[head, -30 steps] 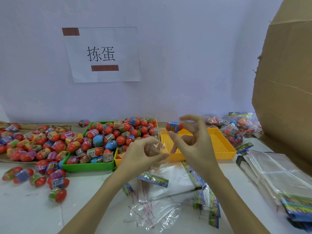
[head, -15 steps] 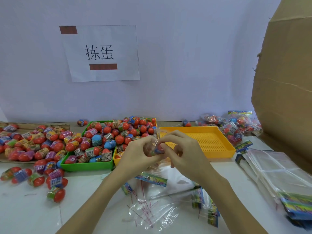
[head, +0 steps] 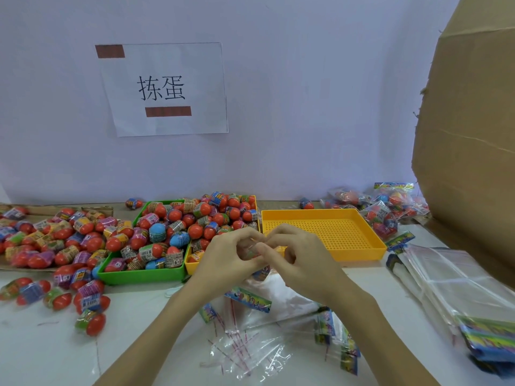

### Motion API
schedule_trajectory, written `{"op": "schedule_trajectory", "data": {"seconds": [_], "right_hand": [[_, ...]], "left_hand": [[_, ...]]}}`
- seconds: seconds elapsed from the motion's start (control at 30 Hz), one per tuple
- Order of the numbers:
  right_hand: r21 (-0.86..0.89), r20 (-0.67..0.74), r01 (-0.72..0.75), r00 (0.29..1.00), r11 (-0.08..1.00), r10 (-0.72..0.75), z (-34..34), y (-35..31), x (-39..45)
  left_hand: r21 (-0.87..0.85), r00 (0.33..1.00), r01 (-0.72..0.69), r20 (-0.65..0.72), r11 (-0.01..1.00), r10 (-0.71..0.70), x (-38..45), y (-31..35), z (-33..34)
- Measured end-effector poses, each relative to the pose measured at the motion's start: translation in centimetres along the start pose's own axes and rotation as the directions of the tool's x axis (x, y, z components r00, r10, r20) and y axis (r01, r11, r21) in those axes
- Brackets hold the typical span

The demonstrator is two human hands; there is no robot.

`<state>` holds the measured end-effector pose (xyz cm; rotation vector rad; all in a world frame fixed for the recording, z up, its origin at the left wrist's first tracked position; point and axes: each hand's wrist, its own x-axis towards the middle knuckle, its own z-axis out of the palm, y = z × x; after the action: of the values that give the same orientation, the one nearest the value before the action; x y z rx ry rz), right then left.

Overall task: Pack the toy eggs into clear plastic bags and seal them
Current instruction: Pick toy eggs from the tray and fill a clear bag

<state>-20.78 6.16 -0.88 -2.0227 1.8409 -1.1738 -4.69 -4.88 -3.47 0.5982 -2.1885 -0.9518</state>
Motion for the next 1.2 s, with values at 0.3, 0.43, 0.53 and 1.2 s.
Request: {"op": "schedule_trajectory", "data": {"seconds": [0.3,0.43,0.53,1.2], "right_hand": [[0.032,-0.008,0.009,1.0,0.999,-0.009,0.4,0.2,-0.1],[0.192,-0.223,0.082,0.974,0.978,-0.038,-0.1,-0.2,-0.2],[0.25,-0.338,0.108,0.941,0.962,-0.018,-0.3,-0.5,-0.2],[-0.489,0.013,0.063,0.998,0.87,-0.066,4.3,0.5,0.2]], "left_hand": [[0.001,1.0,0.021,-0.016,1.0,-0.021,-0.1,0.5,0.2],[-0.082,0.999,0.02,-0.046,0.996,-0.024,0.2,1.1,-0.8],[-0.048,0.996,0.062,-0.067,0.997,-0.065,0.3,0.7,-1.6],[-0.323,0.783,0.136,-0.544,0.937,-0.301,1.1,-0.8,-4.2]]}}
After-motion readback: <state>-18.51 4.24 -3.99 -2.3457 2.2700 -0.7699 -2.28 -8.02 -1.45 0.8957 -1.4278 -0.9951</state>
